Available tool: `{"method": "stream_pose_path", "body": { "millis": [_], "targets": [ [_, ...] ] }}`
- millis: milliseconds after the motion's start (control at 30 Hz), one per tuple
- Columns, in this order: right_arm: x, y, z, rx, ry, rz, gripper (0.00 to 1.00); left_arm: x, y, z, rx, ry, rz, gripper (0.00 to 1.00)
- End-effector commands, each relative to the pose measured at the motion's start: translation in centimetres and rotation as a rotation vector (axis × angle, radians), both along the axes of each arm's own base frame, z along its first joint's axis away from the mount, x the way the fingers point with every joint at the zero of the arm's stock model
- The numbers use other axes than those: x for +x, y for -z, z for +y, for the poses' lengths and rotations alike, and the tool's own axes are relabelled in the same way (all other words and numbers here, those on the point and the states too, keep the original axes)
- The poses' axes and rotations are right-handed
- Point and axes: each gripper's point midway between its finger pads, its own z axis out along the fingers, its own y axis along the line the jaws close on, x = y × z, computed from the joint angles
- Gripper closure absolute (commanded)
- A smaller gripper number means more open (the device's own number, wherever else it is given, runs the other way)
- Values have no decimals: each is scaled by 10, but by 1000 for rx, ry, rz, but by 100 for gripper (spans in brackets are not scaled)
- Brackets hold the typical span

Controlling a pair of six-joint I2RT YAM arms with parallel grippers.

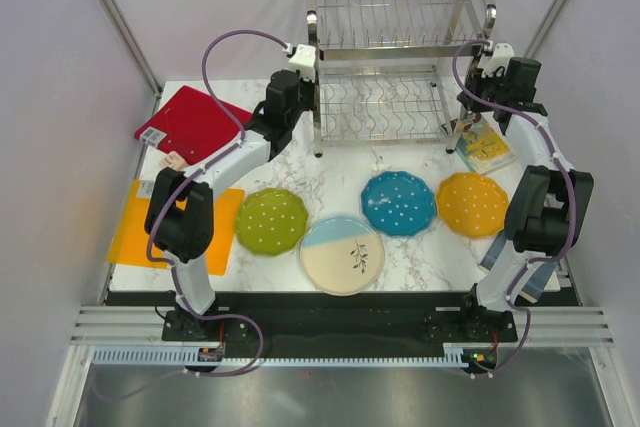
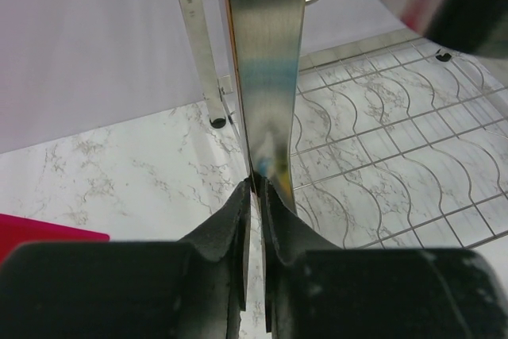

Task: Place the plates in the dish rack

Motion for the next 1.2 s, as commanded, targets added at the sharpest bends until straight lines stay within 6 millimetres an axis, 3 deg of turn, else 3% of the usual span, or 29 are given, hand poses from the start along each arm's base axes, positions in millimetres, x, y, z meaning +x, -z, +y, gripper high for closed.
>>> {"method": "stream_pose_path", "body": {
  "millis": [0, 33, 67, 100, 167, 200, 233, 300, 333, 400, 467, 500, 533, 600, 700, 800, 933, 1033, 1167],
  "targets": [
    [10, -71, -31, -199, 35, -219, 66, -1, -13, 12, 27, -41, -44, 72],
    [4, -72, -27, -190, 30, -216, 58, -6, -17, 13, 32, -35, -51, 66],
    [0, -75, -27, -190, 34, -220, 51, -16, -40, 17, 18, -28, -87, 60],
    [-11, -91, -25, -195, 36, -244, 41, -25, -36, 19, 28, -18, -74, 48],
    [-28, -88, -23, -198, 41, -221, 36, -44, -43, 25, 28, -5, -66, 33],
    [-43, -100, -21, -201, 43, -230, 28, -66, -43, 31, 36, 23, -33, 25],
    [-55, -88, -18, -198, 38, -199, 27, -77, -41, 34, 37, 33, -14, 23],
    [-81, -91, -12, -192, 33, -181, 22, -112, -34, 50, 29, 41, 39, 20],
    [-93, -75, -7, -177, 19, -138, 22, -125, -27, 53, 3, 44, 75, 20],
    [-121, -67, 8, -107, -5, -84, 21, -158, -19, 65, -23, 58, 120, 20],
    [-145, -42, 25, -15, -41, 4, 21, -186, 6, 71, -56, 63, 243, 21],
    [-163, -38, 47, 94, -98, 46, 19, -201, 23, 69, -67, 91, 311, 21],
    [-177, -20, 60, 163, -125, 106, 18, -217, 31, 69, -105, 100, 374, 22],
    [-203, 0, 89, 340, -188, 201, 18, -245, 53, 54, -142, 218, 486, 26],
    [-231, 30, 115, 487, -259, 346, 19, -280, 67, 32, -253, 363, 625, 27],
    [-265, 43, 142, 578, -385, 471, 21, -292, 73, 26, -305, 389, 702, 28],
    [-306, 61, 157, 583, -466, 571, 21, -313, 87, 20, -385, 417, 839, 32],
    [-314, 57, 170, 576, -469, 595, 20, -335, 114, 19, -436, 418, 964, 37],
    [-325, 75, 190, 633, -454, 707, 22, -351, 142, 22, -456, 388, 1066, 42]
  ]
}}
